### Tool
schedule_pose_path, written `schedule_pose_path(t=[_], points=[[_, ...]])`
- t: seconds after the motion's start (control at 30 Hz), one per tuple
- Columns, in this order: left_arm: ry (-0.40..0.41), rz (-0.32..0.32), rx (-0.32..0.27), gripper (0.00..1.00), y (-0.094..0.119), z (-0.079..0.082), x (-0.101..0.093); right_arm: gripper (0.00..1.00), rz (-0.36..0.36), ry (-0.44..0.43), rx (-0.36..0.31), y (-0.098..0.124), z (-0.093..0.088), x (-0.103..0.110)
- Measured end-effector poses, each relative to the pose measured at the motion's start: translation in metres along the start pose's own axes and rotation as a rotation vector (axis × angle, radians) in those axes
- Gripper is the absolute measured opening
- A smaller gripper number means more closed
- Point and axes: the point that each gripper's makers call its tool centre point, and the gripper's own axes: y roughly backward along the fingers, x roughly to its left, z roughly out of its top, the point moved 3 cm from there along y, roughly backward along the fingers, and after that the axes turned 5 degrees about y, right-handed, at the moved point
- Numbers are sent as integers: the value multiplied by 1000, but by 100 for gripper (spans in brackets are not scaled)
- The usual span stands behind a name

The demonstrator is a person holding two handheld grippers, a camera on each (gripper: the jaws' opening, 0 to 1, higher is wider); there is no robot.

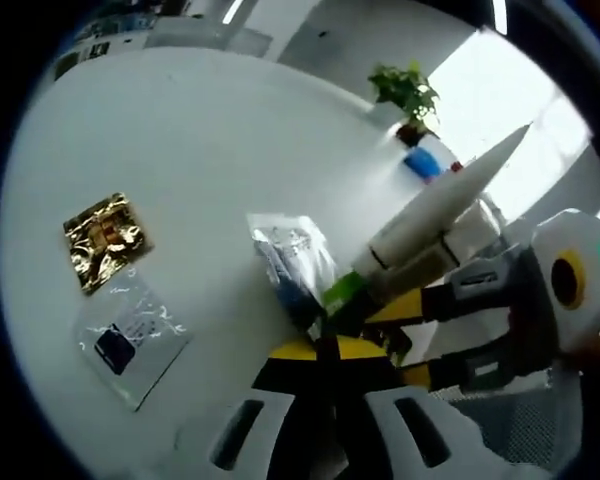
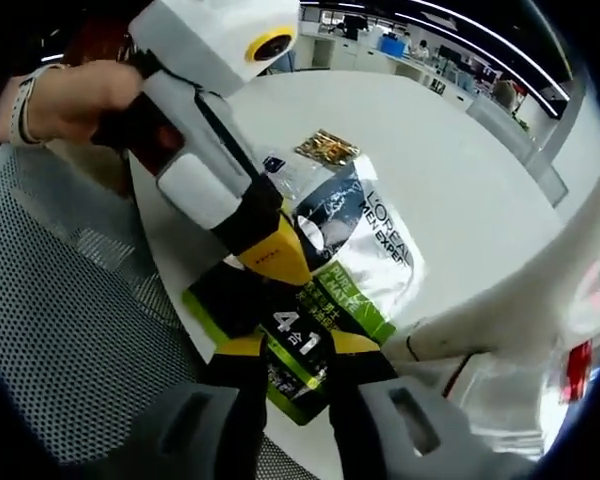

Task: Arrange the skincare products in the storage area until every visible bottle or jar stands upright without overlapping.

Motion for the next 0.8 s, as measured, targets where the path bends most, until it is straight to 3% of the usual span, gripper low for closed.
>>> schedule_pose_path(t=[0.23, 0.37, 0.47, 0.63, 0.73, 0.8], points=[[-56, 18, 2, 5, 0, 0, 2, 20, 28, -15, 0, -1, -1, 3], [-73, 34, 19, 14, 4, -2, 4, 20, 35, -20, 2, -2, -1, 3], [-184, 125, 25, 16, 15, 2, 12, 21, 36, -12, 3, -2, -1, 4], [-312, 228, -17, 29, 30, 16, 17, 21, 37, -13, 4, -2, -1, 4], [-409, 224, 5, 30, 32, 18, 12, 21, 37, -11, 5, -2, -1, 4], [-455, 186, -28, 29, 30, 22, 6, 21, 37, -15, 5, -2, -1, 4]])
